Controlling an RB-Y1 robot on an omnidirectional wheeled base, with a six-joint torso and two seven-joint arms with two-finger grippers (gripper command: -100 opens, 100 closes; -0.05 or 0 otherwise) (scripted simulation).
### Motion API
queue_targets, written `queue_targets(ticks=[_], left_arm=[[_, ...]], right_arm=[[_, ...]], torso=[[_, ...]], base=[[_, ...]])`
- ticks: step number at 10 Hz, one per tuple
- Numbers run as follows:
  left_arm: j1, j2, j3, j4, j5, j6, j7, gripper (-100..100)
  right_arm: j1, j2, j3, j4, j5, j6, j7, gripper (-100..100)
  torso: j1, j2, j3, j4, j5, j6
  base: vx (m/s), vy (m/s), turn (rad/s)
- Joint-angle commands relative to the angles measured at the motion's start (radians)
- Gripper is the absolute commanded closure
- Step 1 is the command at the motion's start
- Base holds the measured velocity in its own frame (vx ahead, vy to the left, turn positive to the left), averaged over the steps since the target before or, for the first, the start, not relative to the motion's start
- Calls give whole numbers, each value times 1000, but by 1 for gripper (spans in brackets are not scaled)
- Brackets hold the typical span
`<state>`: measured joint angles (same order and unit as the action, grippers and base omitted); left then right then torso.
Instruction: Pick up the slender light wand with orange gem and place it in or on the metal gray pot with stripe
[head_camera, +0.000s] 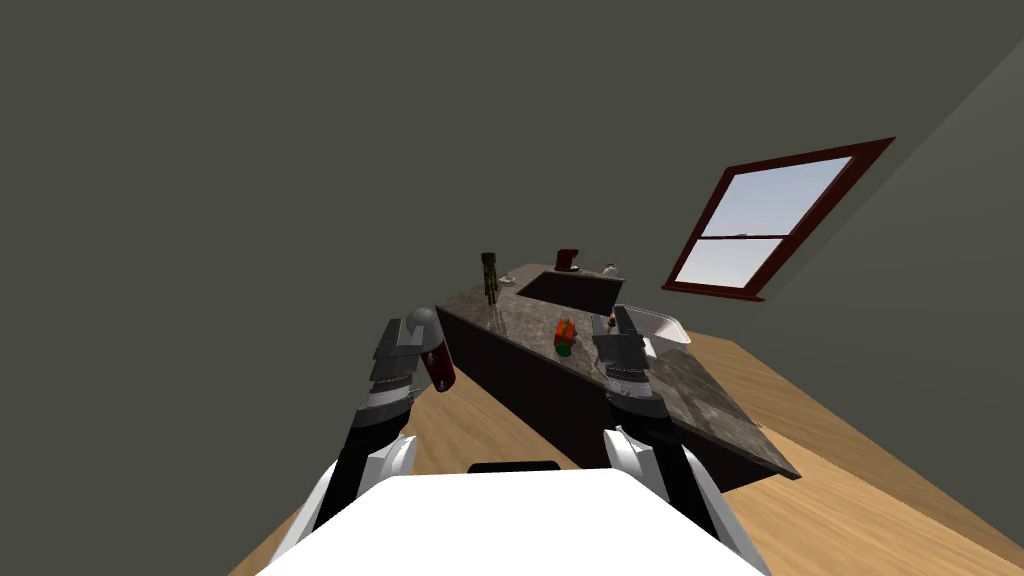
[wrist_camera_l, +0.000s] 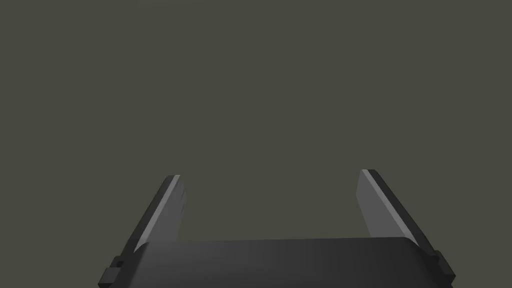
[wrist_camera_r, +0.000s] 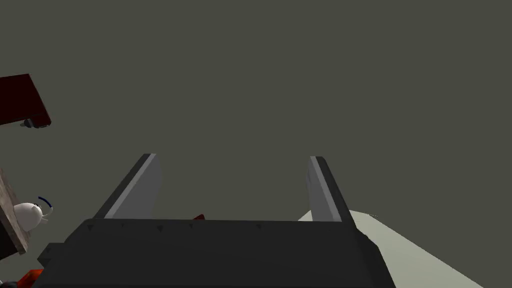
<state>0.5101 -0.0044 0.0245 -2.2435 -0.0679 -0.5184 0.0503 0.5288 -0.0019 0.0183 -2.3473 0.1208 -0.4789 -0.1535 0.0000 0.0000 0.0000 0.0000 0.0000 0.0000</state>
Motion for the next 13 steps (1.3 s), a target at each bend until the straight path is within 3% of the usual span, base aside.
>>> queue_targets(ticks=[1, 5, 13], left_arm=[[0, 0, 0, 0, 0, 0, 0, 0], [0, 0, 0, 0, 0, 0, 0, 0], [0, 0, 0, 0, 0, 0, 0, 0]], right_arm=[[-6, -28, -17, 8, 15, 2, 14, -100], [-38, -101, -106, 64, 101, 17, 100, -100], [-93, -137, -263, 206, 270, 52, 294, -100]], torso=[[0, 0, 0, 0, 0, 0], [4, 2, 1, 0, 1, 0], [3, -1, 0, 0, 1, 0]], base=[[-7, 12, 0], [-26, 56, -14], [4, 46, -36]])
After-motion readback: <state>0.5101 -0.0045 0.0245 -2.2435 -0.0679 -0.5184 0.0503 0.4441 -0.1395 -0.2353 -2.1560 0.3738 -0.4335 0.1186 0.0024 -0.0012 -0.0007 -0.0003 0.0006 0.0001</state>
